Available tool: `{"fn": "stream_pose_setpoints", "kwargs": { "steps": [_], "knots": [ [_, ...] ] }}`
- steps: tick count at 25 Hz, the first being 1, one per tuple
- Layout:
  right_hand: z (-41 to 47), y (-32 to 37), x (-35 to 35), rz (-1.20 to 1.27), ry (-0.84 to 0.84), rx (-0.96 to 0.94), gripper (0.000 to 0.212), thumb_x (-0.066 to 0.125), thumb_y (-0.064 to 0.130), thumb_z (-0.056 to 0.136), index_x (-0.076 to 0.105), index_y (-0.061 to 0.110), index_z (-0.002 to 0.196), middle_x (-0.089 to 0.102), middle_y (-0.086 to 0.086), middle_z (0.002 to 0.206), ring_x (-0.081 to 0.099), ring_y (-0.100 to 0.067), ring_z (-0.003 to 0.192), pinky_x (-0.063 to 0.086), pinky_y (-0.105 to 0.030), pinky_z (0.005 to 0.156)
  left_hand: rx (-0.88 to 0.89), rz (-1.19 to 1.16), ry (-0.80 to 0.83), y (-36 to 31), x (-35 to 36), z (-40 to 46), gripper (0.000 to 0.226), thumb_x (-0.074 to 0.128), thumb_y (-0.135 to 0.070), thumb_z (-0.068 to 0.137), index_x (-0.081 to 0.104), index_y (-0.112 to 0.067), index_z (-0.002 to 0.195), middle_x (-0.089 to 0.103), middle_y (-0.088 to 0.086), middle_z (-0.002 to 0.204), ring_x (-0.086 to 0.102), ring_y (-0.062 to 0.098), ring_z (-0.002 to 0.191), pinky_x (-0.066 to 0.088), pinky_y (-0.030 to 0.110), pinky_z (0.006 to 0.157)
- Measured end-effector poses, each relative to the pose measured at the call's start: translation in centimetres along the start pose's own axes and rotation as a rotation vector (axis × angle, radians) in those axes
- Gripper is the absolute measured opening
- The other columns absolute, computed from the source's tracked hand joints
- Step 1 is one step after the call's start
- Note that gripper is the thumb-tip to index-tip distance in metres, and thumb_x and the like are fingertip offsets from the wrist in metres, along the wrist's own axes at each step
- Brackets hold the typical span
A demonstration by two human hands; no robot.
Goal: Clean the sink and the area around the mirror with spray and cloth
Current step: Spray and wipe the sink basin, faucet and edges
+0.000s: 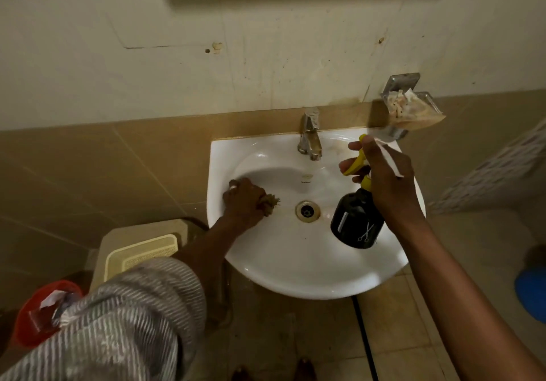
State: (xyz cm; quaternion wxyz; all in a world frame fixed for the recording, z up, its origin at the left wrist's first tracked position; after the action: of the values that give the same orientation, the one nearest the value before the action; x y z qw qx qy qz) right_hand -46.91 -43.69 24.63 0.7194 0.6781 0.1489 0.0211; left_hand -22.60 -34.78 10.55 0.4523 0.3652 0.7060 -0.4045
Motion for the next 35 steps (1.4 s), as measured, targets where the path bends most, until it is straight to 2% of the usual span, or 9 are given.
{"fn": "stream_pose_setpoints", "kwargs": {
  "steps": [3, 12, 15, 17, 21, 24, 26, 30, 35],
  "knots": [
    [-0.2, -1.8, -0.2, -0.014, 0.02, 0.035, 0.041, 0.05, 0.047, 0.108, 0.076, 0.014, 0.105, 0.079, -0.002, 0.079, 0.076, -0.021, 0.086, 0.055, -0.031, 0.077, 0.038, 0.212, -0.011, -0.5, 2.9, 0.9, 0.035, 0.061, -0.037, 0.087, 0.065, -0.02, 0.117, 0.046, 0.008, 0.13, 0.039, 0.038, 0.127, 0.038, 0.053, 0.101],
    [0.0, -0.1, -1.6, 0.012, -0.002, 0.035, 0.045, 0.052, 0.049, 0.105, 0.077, 0.012, 0.099, 0.081, 0.004, 0.082, 0.077, -0.025, 0.09, 0.055, -0.03, 0.076, -0.084, -0.166, 0.394, -5.4, 8.7, -4.1, 0.035, 0.055, -0.034, 0.089, 0.058, -0.024, 0.122, 0.043, 0.011, 0.133, 0.028, 0.044, 0.133, 0.033, 0.055, 0.103],
    [-0.2, 0.8, -2.2, 0.014, -0.017, 0.036, 0.044, 0.052, 0.048, 0.105, 0.077, 0.013, 0.097, 0.081, 0.004, 0.082, 0.077, -0.024, 0.09, 0.056, -0.03, 0.077, -0.023, -0.332, 0.459, -8.5, 8.3, -5.9, 0.022, 0.051, -0.02, 0.089, 0.064, -0.009, 0.103, 0.062, 0.013, 0.108, 0.054, 0.033, 0.114, 0.031, 0.048, 0.108],
    [-0.6, 1.5, -2.5, 0.017, -0.018, 0.021, 0.04, 0.052, 0.05, 0.104, 0.077, 0.02, 0.096, 0.081, 0.001, 0.08, 0.077, -0.026, 0.091, 0.057, -0.03, 0.078, -0.029, -0.533, 0.54, -11.1, 8.0, -7.7, 0.018, 0.053, -0.016, 0.088, 0.066, -0.006, 0.094, 0.063, 0.011, 0.09, 0.06, 0.029, 0.095, 0.044, 0.04, 0.093],
    [-1.1, 2.8, -3.5, 0.003, -0.031, 0.003, 0.042, 0.051, 0.056, 0.101, 0.078, 0.024, 0.099, 0.082, -0.001, 0.082, 0.077, -0.02, 0.087, 0.057, -0.03, 0.077, 0.09, -0.739, 0.499, -14.6, 6.6, -10.7, 0.033, 0.061, -0.025, 0.084, 0.069, -0.003, 0.107, 0.067, 0.017, 0.105, 0.057, 0.02, 0.092, 0.046, 0.029, 0.081],
    [-1.4, 3.5, -3.8, -0.003, -0.044, -0.015, 0.041, 0.051, 0.054, 0.102, 0.077, 0.024, 0.101, 0.081, -0.001, 0.08, 0.078, -0.021, 0.088, 0.059, -0.033, 0.078, 0.279, -0.577, 0.34, -15.2, 6.4, -12.6, 0.016, 0.056, -0.029, 0.085, 0.062, -0.016, 0.092, 0.052, 0.01, 0.103, 0.052, 0.028, 0.101, 0.045, 0.041, 0.093],
    [-1.7, 3.9, -3.9, 0.003, -0.056, -0.022, 0.035, 0.051, 0.052, 0.103, 0.077, 0.028, 0.098, 0.081, -0.001, 0.078, 0.078, -0.016, 0.086, 0.058, -0.031, 0.077, 0.399, -0.424, 0.292, -15.2, 6.7, -13.8, 0.021, 0.056, -0.031, 0.082, 0.064, -0.029, 0.102, 0.049, 0.001, 0.106, 0.049, 0.032, 0.103, 0.045, 0.048, 0.09],
    [-2.1, 4.6, -3.3, 0.006, -0.043, -0.032, 0.033, 0.051, 0.047, 0.106, 0.076, 0.029, 0.096, 0.08, -0.004, 0.081, 0.078, -0.021, 0.09, 0.059, -0.035, 0.08, 0.593, -0.255, 0.175, -12.4, 5.4, -15.0, 0.032, 0.064, -0.028, 0.075, 0.06, -0.037, 0.106, 0.052, -0.007, 0.108, 0.046, 0.024, 0.098, 0.048, 0.048, 0.078],
    [-2.5, 5.4, -1.4, 0.008, -0.005, -0.028, 0.032, 0.05, 0.046, 0.107, 0.075, 0.031, 0.094, 0.08, -0.003, 0.082, 0.076, -0.025, 0.092, 0.058, -0.033, 0.081, 0.726, -0.091, 0.196, -5.2, 2.2, -14.7, 0.031, 0.067, -0.026, 0.068, 0.06, -0.035, 0.097, 0.055, -0.012, 0.105, 0.049, 0.014, 0.097, 0.047, 0.045, 0.084]
  ]
}}
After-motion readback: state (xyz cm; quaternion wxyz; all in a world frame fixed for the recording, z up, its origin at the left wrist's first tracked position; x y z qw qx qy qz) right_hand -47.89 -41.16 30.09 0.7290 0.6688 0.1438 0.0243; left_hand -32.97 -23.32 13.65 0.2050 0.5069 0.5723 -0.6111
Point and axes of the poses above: each hand's wrist, its own z-axis towards the middle knuckle, its own x-axis out of the palm, y = z × x, the point moved 7 cm from there along z, towards the middle knuckle
